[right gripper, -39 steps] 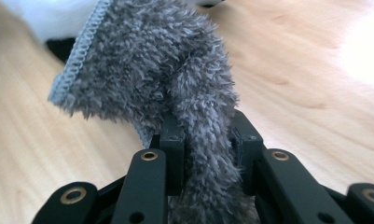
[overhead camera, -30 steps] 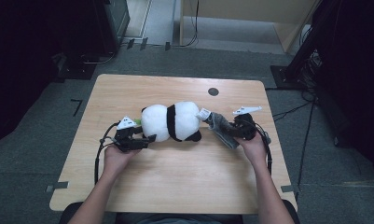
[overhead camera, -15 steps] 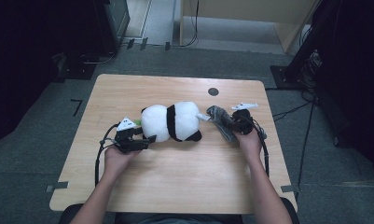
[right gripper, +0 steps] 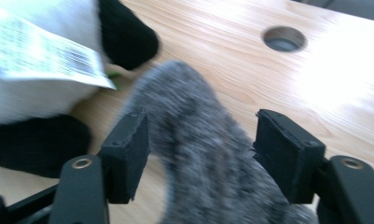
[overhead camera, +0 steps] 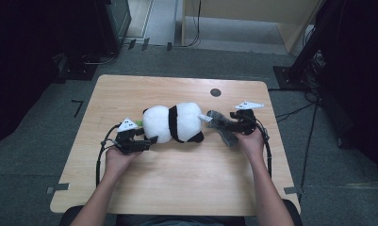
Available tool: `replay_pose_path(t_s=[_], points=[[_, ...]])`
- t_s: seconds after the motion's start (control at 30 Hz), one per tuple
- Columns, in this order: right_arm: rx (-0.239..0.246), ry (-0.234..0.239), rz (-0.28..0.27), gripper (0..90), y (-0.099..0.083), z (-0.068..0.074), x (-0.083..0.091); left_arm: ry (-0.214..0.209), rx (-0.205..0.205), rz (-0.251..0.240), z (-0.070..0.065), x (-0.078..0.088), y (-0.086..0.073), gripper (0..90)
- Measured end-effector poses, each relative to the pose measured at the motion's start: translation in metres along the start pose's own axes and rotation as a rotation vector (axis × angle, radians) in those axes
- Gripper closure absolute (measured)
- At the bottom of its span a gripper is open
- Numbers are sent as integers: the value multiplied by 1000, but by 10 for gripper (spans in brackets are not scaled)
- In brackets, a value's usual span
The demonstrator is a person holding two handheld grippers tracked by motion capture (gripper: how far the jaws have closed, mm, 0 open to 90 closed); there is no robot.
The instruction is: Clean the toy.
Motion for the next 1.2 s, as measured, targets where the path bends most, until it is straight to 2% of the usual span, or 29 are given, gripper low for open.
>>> replay_pose_path(t_s=[0.17,0.2,0.33,0.4,0.53,0.63,0.67,0.7,0.73,0.83,0.87,0.9,0.93,1.03,1.07,1.1,1.2], points=[[18,65,-37,231,10,14,8,-3,-1,0,0,0,1,292],[6,111,-23,205,12,20,9,-2,-2,-1,0,-1,1,292],[6,147,-26,161,17,29,8,-1,-5,-5,0,-1,1,291],[23,157,-34,138,20,37,7,0,-4,-6,0,-1,1,289],[48,207,-50,130,24,52,4,-1,-4,-6,0,-2,1,286],[61,217,-56,126,25,58,1,-1,-2,-5,0,-2,1,286],[69,223,-55,115,25,65,-2,-1,-3,-3,0,-2,1,286],[69,223,-55,115,25,65,-2,-1,-3,-3,0,-2,1,286],[83,208,-68,114,24,72,-5,-1,-3,-4,0,-2,1,287],[93,214,-69,104,23,80,-11,0,-6,-5,0,-3,1,287],[115,199,-66,68,23,88,-18,1,-8,-3,0,-3,1,287],[115,199,-66,68,23,88,-18,1,-8,-3,0,-3,1,287],[112,191,-36,10,24,94,-26,1,-8,-2,0,-3,1,287],[116,171,-11,0,22,98,-32,2,-9,0,0,-3,1,287],[119,185,-9,0,22,100,-34,1,-9,2,0,-4,1,287],[122,166,-31,0,21,102,-36,2,-8,1,0,-4,1,287],[120,179,-52,0,19,102,-40,4,-5,0,0,-5,1,288]])
Point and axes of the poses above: each handheld gripper's, and its own axes: x roughly backward along the jaws, y roughly out of its top, z roughly to its left, the point moved 1 cm from there along -x, roughly forward along the jaws, and after that the axes turned 1 degree about z, right-handed, at the moved point
